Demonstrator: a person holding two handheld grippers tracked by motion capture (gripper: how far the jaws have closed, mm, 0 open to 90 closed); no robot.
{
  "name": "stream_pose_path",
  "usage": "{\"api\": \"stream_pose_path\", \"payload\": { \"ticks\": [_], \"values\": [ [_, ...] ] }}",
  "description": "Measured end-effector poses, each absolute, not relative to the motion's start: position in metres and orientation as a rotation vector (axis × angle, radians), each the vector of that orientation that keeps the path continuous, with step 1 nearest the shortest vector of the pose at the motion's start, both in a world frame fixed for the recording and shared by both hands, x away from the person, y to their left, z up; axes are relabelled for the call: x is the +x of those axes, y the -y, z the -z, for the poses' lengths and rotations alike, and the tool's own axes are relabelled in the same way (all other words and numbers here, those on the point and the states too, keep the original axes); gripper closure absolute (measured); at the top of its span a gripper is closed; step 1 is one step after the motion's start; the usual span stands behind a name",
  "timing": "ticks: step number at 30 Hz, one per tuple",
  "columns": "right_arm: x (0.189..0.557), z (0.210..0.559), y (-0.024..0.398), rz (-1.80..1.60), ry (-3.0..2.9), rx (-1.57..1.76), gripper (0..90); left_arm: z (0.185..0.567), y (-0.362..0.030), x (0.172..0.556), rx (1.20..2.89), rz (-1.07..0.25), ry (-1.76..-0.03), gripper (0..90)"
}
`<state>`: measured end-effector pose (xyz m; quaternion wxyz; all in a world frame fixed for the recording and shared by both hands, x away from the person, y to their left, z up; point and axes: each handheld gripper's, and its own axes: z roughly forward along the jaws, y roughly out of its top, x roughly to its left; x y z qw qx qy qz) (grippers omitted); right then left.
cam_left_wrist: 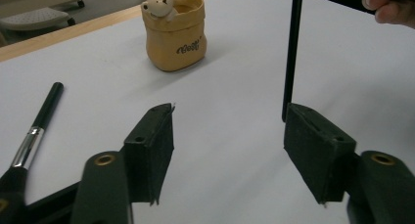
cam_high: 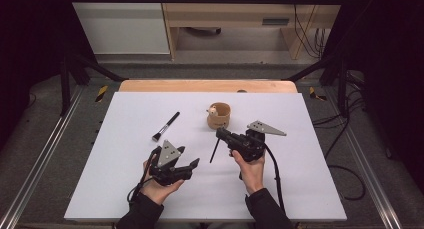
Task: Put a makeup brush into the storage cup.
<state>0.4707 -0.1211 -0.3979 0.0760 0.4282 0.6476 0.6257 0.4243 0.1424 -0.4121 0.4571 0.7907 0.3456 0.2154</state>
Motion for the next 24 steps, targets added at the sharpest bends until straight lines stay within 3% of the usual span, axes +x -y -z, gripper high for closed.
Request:
{"api": "stream_pose_path", "payload": {
  "ticks": [13,24],
  "values": [
    [0.477,0.392,0.132,-1.808,-1.911,1.256,84.8,0.407,-0.182,0.429,1.945,-0.568,-0.897,18.5],
    [0.492,0.378,0.136,-1.721,-1.866,1.226,84.8,0.407,-0.205,0.431,1.938,-0.588,-0.925,14.2]
  ]
}}
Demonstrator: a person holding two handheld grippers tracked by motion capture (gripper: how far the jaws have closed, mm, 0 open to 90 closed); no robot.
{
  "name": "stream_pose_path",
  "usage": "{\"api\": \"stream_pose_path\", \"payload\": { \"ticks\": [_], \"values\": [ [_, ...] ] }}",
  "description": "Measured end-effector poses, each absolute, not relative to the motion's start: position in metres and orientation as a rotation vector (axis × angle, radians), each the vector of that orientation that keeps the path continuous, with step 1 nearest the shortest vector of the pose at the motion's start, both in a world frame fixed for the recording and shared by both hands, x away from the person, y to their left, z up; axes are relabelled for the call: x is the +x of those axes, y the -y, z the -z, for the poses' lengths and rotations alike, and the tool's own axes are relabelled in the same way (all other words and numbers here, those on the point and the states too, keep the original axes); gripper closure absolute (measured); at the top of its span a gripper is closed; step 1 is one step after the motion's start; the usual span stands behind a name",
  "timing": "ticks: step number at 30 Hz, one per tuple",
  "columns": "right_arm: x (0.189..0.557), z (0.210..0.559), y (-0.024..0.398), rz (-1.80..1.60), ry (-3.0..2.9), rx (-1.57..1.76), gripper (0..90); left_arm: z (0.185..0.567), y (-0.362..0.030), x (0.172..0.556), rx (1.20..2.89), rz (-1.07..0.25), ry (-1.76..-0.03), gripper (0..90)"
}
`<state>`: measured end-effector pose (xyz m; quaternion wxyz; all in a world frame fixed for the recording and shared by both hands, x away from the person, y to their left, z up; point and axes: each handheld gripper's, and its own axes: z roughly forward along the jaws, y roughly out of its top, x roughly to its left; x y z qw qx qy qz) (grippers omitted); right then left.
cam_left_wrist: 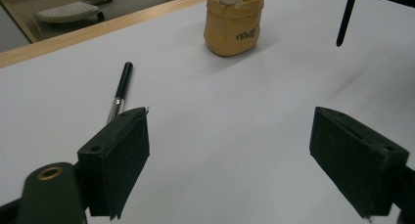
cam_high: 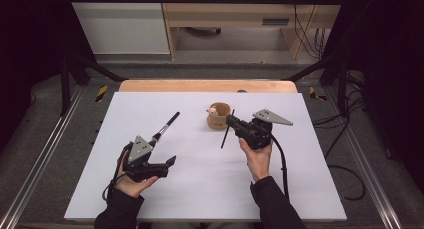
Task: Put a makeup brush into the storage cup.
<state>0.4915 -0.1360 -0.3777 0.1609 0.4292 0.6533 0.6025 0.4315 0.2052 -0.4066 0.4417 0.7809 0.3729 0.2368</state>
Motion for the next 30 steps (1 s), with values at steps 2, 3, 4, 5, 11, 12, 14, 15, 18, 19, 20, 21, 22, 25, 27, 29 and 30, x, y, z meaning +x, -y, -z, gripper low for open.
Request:
{"api": "stream_pose_path", "payload": {
  "ticks": [2,3,4,5,11,12,14,15,18,19,20,21,22,25,27,29,30],
  "values": [
    [0.495,0.374,0.137,-1.715,-1.85,1.222,84.8,0.406,-0.209,0.432,1.938,-0.588,-0.929,13.8],
    [0.496,0.372,0.137,-1.712,-1.846,1.219,84.8,0.406,-0.21,0.432,1.936,-0.589,-0.93,13.5],
    [0.497,0.37,0.137,-1.708,-1.839,1.218,84.8,0.406,-0.211,0.433,1.935,-0.588,-0.93,13.1],
    [0.499,0.368,0.137,-1.706,-1.832,1.213,84.8,0.406,-0.213,0.433,1.932,-0.588,-0.932,13.0],
    [0.506,0.36,0.136,-1.67,-1.811,1.191,84.8,0.405,-0.22,0.434,1.923,-0.596,-0.94,12.1],
    [0.507,0.359,0.136,-1.666,-1.807,1.192,84.8,0.405,-0.221,0.434,1.923,-0.598,-0.941,12.1],
    [0.51,0.357,0.135,-1.656,-1.805,1.188,84.7,0.405,-0.222,0.434,1.921,-0.598,-0.948,12.0],
    [0.512,0.356,0.135,-1.648,-1.804,1.185,84.7,0.405,-0.223,0.434,1.921,-0.602,-0.947,11.9],
    [0.517,0.354,0.133,-1.631,-1.799,1.186,84.8,0.404,-0.225,0.435,1.917,-0.605,-0.951,11.9],
    [0.519,0.354,0.132,-1.625,-1.798,1.183,84.7,0.404,-0.226,0.434,1.915,-0.608,-0.952,11.9],
    [0.521,0.354,0.131,-1.623,-1.797,1.187,84.8,0.404,-0.226,0.435,1.917,-0.609,-0.951,11.9],
    [0.524,0.354,0.129,-1.612,-1.796,1.184,84.7,0.404,-0.227,0.435,1.917,-0.609,-0.951,11.9],
    [0.526,0.353,0.129,-1.607,-1.797,1.18,84.7,0.404,-0.227,0.435,1.918,-0.607,-0.952,11.9],
    [0.531,0.353,0.127,-1.594,-1.788,1.175,84.8,0.404,-0.228,0.435,1.921,-0.612,-0.95,11.6],
    [0.534,0.353,0.125,-1.584,-1.785,1.178,84.8,0.404,-0.228,0.435,1.921,-0.613,-0.952,11.7],
    [0.537,0.353,0.124,-1.584,-1.777,1.18,84.8,0.404,-0.228,0.435,1.921,-0.613,-0.953,11.6],
    [0.538,0.353,0.124,-1.581,-1.772,1.185,84.7,0.404,-0.228,0.435,1.923,-0.613,-0.953,11.6]
  ]
}}
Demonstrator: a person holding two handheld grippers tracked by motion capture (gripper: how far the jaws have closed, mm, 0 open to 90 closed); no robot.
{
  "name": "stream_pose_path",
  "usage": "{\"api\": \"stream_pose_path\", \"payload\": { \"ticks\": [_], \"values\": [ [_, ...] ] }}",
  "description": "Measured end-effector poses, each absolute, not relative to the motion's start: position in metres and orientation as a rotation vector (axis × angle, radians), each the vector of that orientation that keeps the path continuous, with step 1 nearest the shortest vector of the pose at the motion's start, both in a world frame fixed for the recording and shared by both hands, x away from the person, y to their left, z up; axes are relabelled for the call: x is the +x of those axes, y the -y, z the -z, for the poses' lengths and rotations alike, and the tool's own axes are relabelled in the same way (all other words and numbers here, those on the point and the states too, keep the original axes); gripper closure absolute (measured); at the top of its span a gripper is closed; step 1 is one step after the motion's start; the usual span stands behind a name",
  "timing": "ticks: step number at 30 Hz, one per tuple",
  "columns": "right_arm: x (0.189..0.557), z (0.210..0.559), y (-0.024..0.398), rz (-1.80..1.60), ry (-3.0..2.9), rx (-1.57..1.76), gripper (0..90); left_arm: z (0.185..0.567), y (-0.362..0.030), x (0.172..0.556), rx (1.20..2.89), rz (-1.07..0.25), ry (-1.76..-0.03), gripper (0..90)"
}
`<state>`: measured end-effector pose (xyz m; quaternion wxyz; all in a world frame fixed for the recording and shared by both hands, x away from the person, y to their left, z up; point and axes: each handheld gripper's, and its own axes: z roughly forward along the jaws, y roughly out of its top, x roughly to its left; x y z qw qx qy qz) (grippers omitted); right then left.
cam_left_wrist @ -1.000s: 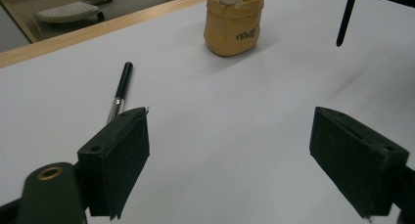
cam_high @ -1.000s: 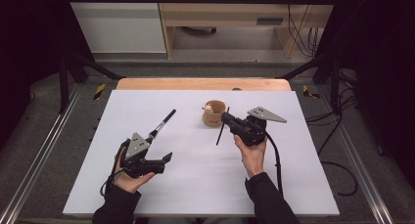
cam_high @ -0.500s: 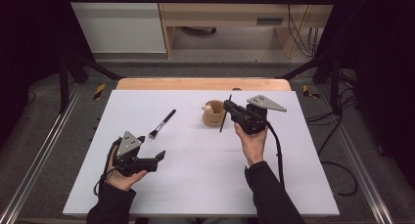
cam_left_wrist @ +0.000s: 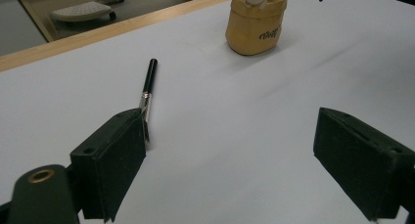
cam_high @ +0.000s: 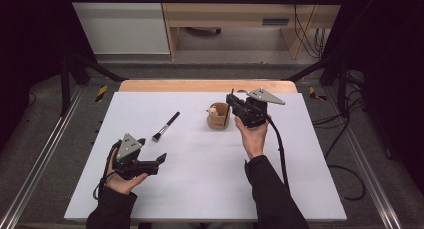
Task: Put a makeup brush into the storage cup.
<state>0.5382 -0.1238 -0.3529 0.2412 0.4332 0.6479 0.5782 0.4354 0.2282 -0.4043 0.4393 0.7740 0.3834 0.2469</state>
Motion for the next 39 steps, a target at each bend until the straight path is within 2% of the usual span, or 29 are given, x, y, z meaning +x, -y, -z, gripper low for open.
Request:
{"api": "stream_pose_path", "payload": {
  "ticks": [18,39],
  "values": [
    [0.565,0.348,0.118,-1.528,-1.716,1.223,84.8,0.405,-0.227,0.436,1.932,-0.612,-0.949,11.5],
    [0.591,0.362,0.115,-1.512,-1.67,1.284,84.7,0.406,-0.226,0.435,1.939,-0.609,-0.942,11.5]
  ]
}}
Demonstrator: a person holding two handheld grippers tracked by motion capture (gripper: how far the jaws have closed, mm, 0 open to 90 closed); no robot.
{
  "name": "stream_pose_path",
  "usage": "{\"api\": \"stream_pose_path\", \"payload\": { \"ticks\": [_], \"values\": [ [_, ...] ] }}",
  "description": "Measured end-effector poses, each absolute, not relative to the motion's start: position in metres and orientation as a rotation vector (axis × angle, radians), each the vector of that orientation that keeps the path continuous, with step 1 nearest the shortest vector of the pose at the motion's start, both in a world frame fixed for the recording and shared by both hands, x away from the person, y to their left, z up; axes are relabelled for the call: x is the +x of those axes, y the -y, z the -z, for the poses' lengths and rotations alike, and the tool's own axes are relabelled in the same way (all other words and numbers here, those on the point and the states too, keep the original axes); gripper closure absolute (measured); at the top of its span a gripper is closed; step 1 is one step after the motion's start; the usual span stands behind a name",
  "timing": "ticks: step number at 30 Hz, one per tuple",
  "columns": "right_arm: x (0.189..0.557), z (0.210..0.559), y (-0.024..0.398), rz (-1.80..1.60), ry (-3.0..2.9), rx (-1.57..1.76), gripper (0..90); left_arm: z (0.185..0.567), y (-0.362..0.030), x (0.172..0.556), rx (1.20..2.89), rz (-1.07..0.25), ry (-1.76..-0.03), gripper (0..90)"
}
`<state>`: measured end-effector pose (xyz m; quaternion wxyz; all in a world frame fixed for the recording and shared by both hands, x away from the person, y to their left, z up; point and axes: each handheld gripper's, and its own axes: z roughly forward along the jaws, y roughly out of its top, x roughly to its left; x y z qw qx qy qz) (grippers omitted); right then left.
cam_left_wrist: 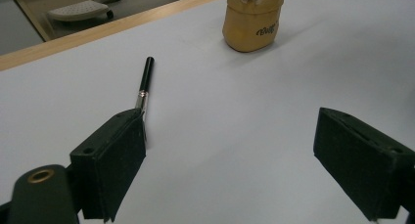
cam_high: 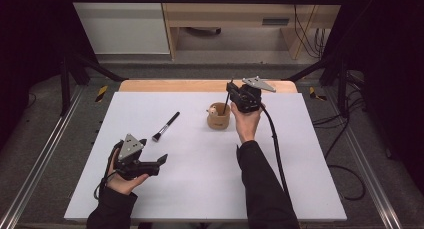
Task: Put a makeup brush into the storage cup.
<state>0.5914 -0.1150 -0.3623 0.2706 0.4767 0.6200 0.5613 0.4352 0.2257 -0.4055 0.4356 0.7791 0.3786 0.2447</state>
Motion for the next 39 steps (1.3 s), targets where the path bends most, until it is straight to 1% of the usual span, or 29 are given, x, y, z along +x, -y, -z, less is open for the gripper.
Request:
{"api": "stream_pose_path", "payload": {
  "ticks": [18,39],
  "values": [
    [0.6,0.378,0.11,-1.454,-1.709,1.311,84.7,0.405,-0.227,0.435,1.949,-0.615,-0.938,11.5],
    [0.601,0.391,0.099,-1.361,-1.805,1.328,84.4,0.405,-0.226,0.435,1.948,-0.62,-0.94,11.5]
  ]
}}
